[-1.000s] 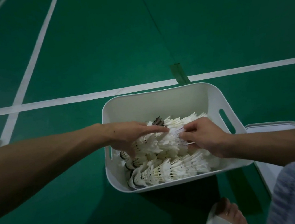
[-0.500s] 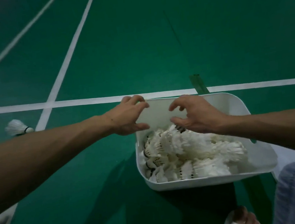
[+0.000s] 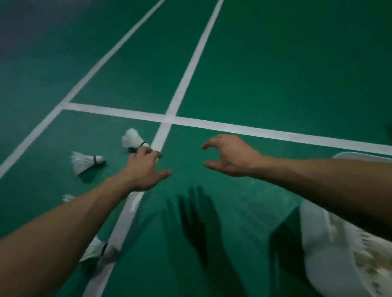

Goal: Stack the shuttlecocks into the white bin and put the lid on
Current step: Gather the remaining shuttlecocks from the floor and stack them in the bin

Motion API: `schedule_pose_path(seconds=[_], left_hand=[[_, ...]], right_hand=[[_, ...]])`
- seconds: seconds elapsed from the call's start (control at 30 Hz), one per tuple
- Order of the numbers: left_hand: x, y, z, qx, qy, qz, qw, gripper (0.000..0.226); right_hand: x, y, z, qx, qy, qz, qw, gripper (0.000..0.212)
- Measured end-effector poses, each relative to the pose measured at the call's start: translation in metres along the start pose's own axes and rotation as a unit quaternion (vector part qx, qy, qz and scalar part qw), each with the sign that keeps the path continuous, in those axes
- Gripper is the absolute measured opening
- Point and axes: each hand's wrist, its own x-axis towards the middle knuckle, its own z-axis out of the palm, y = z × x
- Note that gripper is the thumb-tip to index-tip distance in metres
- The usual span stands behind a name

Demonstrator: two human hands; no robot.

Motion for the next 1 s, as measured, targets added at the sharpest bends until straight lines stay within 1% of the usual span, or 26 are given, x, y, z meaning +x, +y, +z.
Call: schedule_pose_path(seconds=[0.1,0.17,0.23,0.3,0.37,0.43,0.53,0.63,0.7,0.73,0.87,0.9,0.93,1.0], left_hand=[[0.009,-0.06,-0.002,-0.07,0.062,-0.106,0.99,0.062],[0.008,-0.096,-0.001,-0.121,0.102,-0.178,0.971,0.058],[0.005,-0.127,0.0,-0.162,0.132,-0.229,0.951,0.056],[0.006,-0.154,-0.001,-0.174,0.138,-0.263,0.939,0.059],[0.009,-0.175,-0.001,-0.19,0.123,-0.288,0.931,0.061],[0.015,-0.187,0.001,-0.214,0.108,-0.288,0.927,0.061],[0.021,-0.195,0.01,-0.261,0.096,-0.245,0.929,0.064],[0.024,-0.192,0.019,-0.294,0.096,-0.215,0.926,0.065],[0.022,-0.187,0.023,-0.327,0.097,-0.197,0.919,0.063],[0.021,-0.185,0.025,-0.342,0.103,-0.191,0.914,0.061],[0.011,-0.192,0.028,-0.365,0.161,-0.2,0.895,0.046],[0.006,-0.195,0.027,-0.367,0.157,-0.199,0.895,0.043],[0.0,-0.197,0.026,-0.368,0.136,-0.197,0.899,0.041],[-0.012,-0.201,0.026,-0.38,0.071,-0.186,0.904,0.045]], right_hand=[[0.054,-0.027,0.034,0.001,-0.02,-0.012,1.0,0.055],[0.085,-0.044,0.055,-0.004,-0.033,-0.028,0.999,0.06],[0.111,-0.06,0.074,-0.002,-0.042,-0.044,0.998,0.065],[0.137,-0.073,0.088,-0.002,-0.041,-0.057,0.998,0.069],[0.16,-0.084,0.099,-0.012,-0.038,-0.072,0.997,0.074],[0.18,-0.092,0.108,-0.022,-0.036,-0.082,0.996,0.08],[0.206,-0.099,0.12,-0.037,-0.042,-0.099,0.994,0.087],[0.221,-0.101,0.126,-0.079,-0.072,-0.122,0.987,0.091],[0.226,-0.099,0.127,-0.091,-0.09,-0.12,0.984,0.091],[0.226,-0.098,0.128,-0.091,-0.084,-0.116,0.985,0.088],[0.221,-0.098,0.122,-0.112,-0.009,-0.103,0.988,0.068],[0.218,-0.096,0.119,-0.13,0.003,-0.099,0.987,0.063],[0.216,-0.092,0.117,-0.148,0.011,-0.096,0.984,0.057],[0.212,-0.082,0.113,-0.17,0.028,-0.092,0.981,0.044]])
